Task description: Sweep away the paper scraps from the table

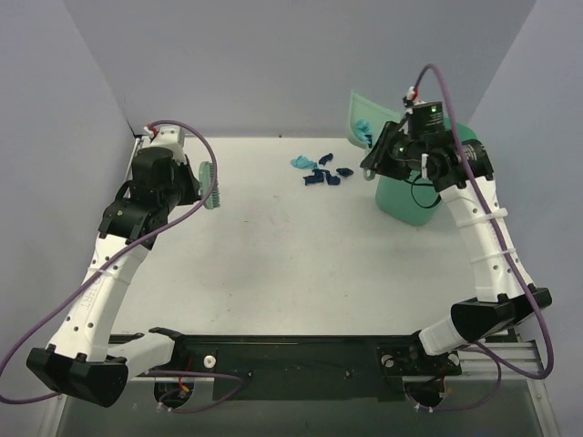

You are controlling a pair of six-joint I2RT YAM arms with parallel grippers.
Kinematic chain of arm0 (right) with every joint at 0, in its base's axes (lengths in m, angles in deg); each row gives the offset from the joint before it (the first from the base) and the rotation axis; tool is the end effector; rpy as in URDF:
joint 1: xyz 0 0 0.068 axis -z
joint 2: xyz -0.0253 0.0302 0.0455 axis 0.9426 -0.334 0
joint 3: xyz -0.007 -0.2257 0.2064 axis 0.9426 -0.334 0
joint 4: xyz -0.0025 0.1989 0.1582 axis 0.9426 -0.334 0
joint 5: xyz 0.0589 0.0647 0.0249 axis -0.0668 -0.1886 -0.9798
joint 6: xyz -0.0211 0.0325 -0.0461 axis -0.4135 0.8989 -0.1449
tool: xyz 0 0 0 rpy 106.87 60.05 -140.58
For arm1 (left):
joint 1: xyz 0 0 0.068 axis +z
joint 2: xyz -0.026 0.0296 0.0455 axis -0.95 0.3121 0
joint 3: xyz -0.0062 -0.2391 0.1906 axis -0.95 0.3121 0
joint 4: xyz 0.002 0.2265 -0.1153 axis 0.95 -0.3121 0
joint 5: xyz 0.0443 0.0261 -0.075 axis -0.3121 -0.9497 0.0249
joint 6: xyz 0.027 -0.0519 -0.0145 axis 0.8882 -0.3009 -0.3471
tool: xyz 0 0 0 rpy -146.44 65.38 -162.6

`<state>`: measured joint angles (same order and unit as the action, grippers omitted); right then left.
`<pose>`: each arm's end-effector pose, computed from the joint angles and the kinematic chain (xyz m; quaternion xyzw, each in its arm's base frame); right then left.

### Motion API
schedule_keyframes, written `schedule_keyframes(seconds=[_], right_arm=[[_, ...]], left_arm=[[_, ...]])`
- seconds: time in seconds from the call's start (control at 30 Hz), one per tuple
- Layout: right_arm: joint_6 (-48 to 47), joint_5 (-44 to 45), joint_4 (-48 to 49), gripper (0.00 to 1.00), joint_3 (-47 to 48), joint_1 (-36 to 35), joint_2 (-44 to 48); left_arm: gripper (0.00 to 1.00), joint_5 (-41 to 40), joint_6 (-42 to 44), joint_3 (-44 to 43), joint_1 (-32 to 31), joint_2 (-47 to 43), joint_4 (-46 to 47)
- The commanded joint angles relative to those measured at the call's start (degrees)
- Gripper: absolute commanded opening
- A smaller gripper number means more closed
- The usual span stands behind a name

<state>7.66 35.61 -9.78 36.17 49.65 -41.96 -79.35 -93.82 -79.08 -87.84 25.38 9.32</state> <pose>0.2829 0.1143 0.4955 0.0206 0.8516 0.2714 0.4480 0.2128 -0.0532 0.4334 -0.0467 0.8557 -0.0735 0.5100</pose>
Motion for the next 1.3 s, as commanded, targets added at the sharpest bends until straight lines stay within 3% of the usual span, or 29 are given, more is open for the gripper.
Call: schedule_keyframes(seconds=[0.0,0.33,0.73,1.27], right_arm=[[12.8,-12.4,7.0,0.0,-1.3,7.8,2.5],[43.4,-25.8,36.6,0.0,-18.6,22.1,6.1],[68.0,-22.1,64.1,0.0,-36.2,24.8,11.5],[77.3,-17.2,71.9,0.0,-44.5,24.8,16.3]], left_arm=[[0.0,1.8,-1.2,-0.1,0.0,-0.1,5.6],[0.0,2.5,-1.8,0.8,0.0,0.2,6.6],[0.0,2.6,-2.2,1.3,-0.1,0.6,7.4],[0.0,3.0,-6.6,-3.5,-3.9,5.1,10.6]])
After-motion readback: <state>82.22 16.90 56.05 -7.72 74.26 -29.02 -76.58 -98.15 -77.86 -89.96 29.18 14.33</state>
